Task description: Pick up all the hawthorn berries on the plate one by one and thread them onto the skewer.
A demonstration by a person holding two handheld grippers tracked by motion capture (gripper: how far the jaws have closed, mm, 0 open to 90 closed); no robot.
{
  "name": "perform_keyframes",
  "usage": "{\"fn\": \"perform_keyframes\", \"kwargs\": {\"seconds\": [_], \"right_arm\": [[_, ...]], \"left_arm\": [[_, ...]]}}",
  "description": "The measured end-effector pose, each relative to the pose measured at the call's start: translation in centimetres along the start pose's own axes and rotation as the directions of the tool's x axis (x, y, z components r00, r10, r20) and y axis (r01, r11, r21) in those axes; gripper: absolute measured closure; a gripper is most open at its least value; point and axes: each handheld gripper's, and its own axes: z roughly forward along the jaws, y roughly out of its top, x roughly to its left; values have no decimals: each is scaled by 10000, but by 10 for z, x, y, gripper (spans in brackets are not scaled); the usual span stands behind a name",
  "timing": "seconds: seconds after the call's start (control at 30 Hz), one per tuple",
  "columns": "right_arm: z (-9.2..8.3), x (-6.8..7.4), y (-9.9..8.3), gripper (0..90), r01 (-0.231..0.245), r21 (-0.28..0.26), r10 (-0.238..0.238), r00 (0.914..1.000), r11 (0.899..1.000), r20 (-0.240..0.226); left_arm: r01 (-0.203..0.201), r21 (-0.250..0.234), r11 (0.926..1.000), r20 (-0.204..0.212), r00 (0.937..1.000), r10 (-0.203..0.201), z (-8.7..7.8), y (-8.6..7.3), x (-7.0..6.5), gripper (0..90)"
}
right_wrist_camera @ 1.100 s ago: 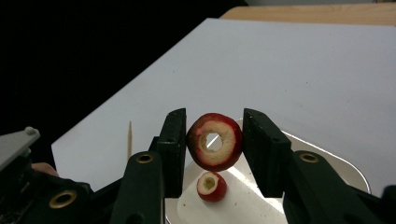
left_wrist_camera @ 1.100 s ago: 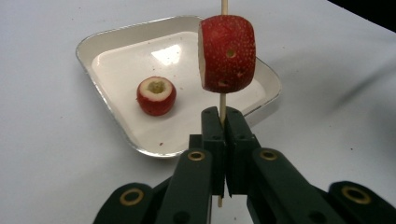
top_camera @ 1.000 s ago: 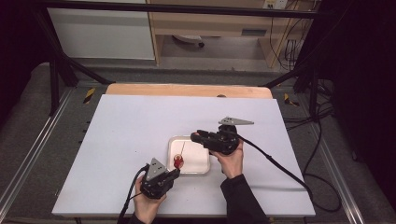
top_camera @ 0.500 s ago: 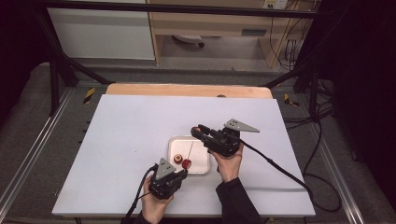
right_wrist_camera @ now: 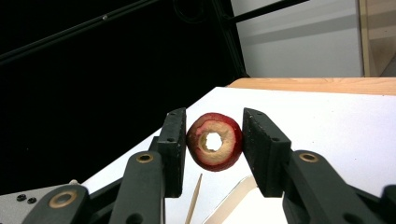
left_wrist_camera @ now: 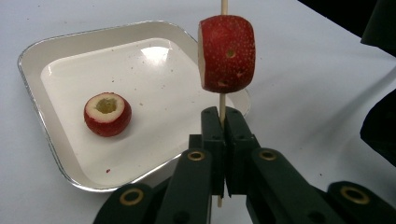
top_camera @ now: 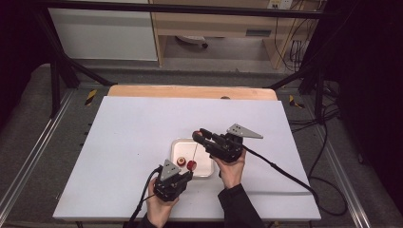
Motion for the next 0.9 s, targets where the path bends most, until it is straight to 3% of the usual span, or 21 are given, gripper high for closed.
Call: {"fn": "perform_keyframes", "kwargs": {"seconds": [0.6, 0.8, 0.9], "right_arm": [[1, 2, -5, 617, 111, 77, -111, 9999, 9999, -107], [1, 4, -7, 618, 352, 47, -351, 9993, 9994, -117], [0, 4, -8, 618, 630, -15, -630, 9979, 9980, -128]], "left_arm": [[229, 25, 9997, 58, 9997, -229, 0, -1, 3, 886], [575, 106, 9983, 217, 9981, -577, 2, -2, 2, 885], [967, 126, 9952, 420, 9944, -971, 1, -1, 3, 885]]}}
